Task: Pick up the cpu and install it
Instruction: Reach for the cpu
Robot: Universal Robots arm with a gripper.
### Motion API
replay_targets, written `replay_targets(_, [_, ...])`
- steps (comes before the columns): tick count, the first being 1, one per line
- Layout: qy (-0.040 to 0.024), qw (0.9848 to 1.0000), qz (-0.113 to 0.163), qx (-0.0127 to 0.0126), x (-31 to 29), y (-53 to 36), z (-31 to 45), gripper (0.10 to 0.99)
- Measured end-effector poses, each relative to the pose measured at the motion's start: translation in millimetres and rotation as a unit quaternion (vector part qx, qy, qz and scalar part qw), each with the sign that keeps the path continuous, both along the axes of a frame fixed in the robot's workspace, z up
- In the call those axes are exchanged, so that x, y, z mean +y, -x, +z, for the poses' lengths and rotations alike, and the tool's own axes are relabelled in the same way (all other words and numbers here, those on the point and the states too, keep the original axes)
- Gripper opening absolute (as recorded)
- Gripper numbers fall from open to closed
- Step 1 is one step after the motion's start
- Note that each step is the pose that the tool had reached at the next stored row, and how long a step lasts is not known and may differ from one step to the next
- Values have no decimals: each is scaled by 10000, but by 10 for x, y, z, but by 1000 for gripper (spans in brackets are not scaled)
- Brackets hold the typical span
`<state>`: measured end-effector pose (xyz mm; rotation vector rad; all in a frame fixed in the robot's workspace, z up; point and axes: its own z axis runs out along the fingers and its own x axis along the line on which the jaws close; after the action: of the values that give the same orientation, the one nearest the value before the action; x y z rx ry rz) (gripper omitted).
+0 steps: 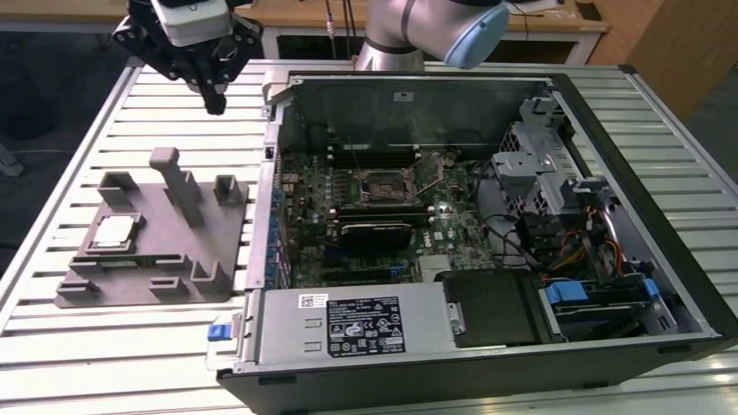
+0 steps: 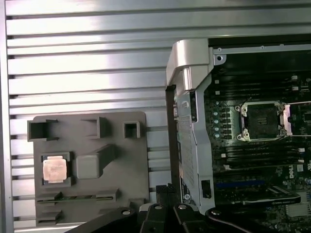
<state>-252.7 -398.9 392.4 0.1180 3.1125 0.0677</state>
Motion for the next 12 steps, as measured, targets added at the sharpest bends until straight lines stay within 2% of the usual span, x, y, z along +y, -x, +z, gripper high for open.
replay_targets(12, [1,10000,0,1,0,250,-69,106])
